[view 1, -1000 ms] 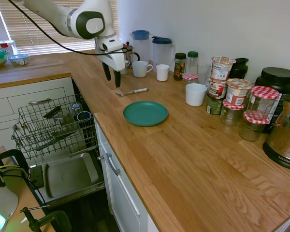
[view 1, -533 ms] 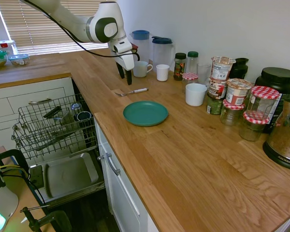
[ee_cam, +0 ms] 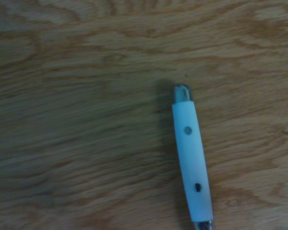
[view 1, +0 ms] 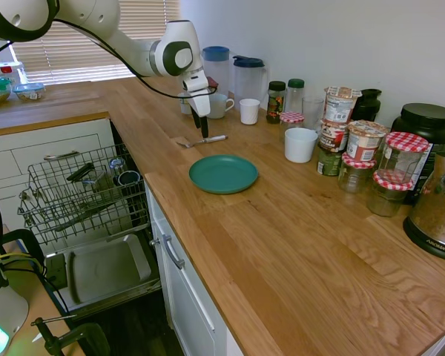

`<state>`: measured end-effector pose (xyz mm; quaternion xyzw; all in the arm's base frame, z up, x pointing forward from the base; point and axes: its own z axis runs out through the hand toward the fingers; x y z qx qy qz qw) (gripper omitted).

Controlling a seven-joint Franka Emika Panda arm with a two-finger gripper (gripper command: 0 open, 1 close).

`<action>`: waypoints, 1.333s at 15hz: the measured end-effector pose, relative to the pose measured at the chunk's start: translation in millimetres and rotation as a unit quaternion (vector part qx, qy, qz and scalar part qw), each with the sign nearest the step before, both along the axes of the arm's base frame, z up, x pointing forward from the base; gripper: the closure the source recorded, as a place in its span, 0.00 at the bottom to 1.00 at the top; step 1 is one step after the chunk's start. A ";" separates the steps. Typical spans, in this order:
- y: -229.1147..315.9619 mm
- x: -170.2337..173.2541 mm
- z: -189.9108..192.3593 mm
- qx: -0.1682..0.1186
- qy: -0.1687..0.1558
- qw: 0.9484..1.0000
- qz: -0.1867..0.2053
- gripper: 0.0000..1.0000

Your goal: Put the fork in the dishwasher

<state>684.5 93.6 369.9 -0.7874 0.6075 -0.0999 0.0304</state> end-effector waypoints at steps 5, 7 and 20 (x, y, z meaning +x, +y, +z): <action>4.1 11.1 -13.7 -0.004 0.020 1.000 -0.014 0.00; 4.9 11.4 -21.0 -0.003 0.026 1.000 -0.015 0.00; 7.8 9.2 -31.0 0.000 0.043 0.999 -0.013 1.00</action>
